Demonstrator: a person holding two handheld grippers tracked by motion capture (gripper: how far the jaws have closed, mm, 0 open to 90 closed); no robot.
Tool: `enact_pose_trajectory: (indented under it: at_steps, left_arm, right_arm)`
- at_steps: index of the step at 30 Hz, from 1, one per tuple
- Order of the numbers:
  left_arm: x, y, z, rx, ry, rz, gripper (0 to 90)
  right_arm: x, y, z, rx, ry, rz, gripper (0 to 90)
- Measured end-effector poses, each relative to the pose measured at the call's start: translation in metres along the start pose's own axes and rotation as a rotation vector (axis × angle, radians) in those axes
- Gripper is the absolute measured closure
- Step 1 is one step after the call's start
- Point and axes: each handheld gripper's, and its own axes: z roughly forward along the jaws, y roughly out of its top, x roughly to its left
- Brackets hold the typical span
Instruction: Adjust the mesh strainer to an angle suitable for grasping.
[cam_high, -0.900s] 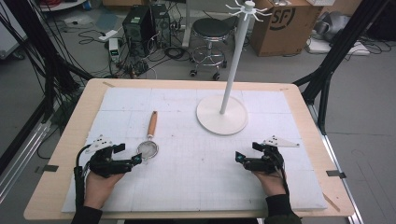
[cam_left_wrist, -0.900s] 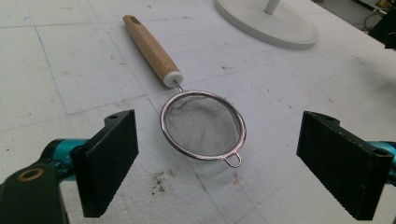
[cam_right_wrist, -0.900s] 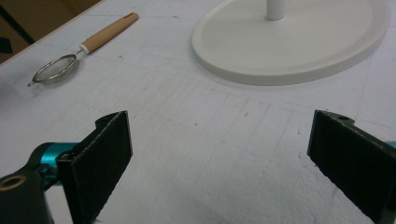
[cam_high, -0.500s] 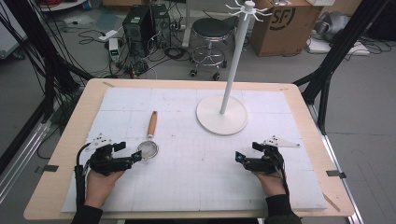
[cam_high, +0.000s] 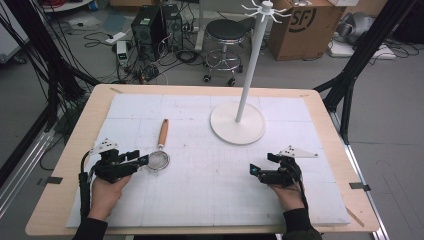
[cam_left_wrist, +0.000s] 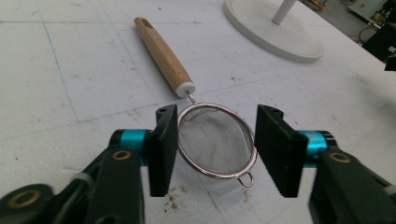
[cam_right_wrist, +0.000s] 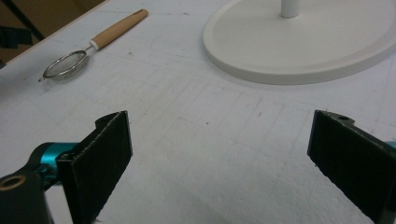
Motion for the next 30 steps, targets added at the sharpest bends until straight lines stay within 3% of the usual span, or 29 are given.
enact_pose_trajectory:
  at_steps: [2, 8, 10, 11, 13, 22, 25, 30]
  left_arm:
    - [0.001, 0.003, 0.0, 0.008, -0.008, -0.004, 62.7]
    - [0.001, 0.013, 0.003, -0.018, -0.02, -0.039, 71.3]
    - [0.003, 0.013, 0.006, -0.024, -0.047, -0.04, 77.6]
    - [0.004, 0.013, 0.009, -0.011, -0.038, -0.038, 83.3]
    - [0.007, 0.012, 0.013, 0.01, -0.029, -0.038, 86.7]
    - [0.011, 0.012, 0.026, 0.01, -0.019, -0.107, 90.0]
    - [0.008, 0.018, 0.031, 0.058, 0.01, -0.073, 90.0]
    - [-0.002, 0.039, 0.039, 0.057, 0.016, -0.047, 90.0]
  right_arm:
    - [0.0, 0.0, 0.0, -0.001, 0.001, 0.004, 5.7]
    - [-0.001, 0.0, 0.0, -0.004, 0.008, 0.008, 5.7]
    - [0.001, 0.0, 0.0, 0.0, 0.014, 0.008, 5.7]
    - [0.001, 0.0, 0.001, -0.001, 0.016, -0.001, 5.7]
    - [0.0, 0.0, 0.001, -0.001, 0.014, -0.002, 5.7]
    - [0.0, 0.0, 0.001, -0.004, 0.016, -0.001, 5.7]
    - [0.0, 0.0, 0.0, -0.005, 0.021, -0.004, 5.7]
    - [0.0, 0.001, 0.0, -0.009, 0.02, -0.006, 5.7]
